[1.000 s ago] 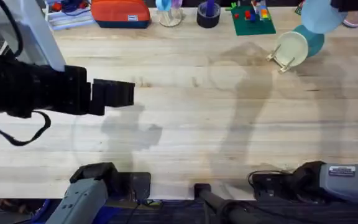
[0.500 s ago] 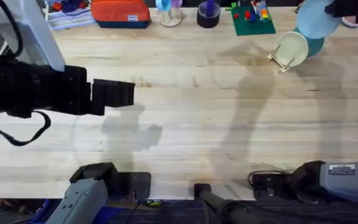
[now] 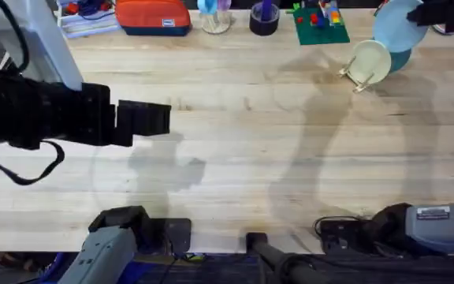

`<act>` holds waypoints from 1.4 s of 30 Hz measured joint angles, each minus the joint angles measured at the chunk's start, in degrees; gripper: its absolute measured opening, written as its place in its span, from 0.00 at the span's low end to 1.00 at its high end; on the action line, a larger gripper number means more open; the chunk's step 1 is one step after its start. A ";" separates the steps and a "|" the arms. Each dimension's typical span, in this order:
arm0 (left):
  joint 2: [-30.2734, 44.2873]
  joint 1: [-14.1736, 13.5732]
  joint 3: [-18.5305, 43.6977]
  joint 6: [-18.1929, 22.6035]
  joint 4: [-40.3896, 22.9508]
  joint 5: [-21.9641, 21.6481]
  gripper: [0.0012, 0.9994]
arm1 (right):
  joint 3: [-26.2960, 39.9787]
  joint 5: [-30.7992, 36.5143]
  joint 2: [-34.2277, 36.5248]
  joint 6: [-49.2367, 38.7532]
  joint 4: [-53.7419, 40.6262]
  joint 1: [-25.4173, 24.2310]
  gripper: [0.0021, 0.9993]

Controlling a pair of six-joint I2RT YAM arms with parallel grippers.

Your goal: Pick up the plates from the table one by one and place each into a slot on the dish rack.

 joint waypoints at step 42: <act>0.02 0.00 0.00 0.00 0.00 0.00 0.99 | 0.02 2.79 4.42 -1.21 -2.73 0.00 0.03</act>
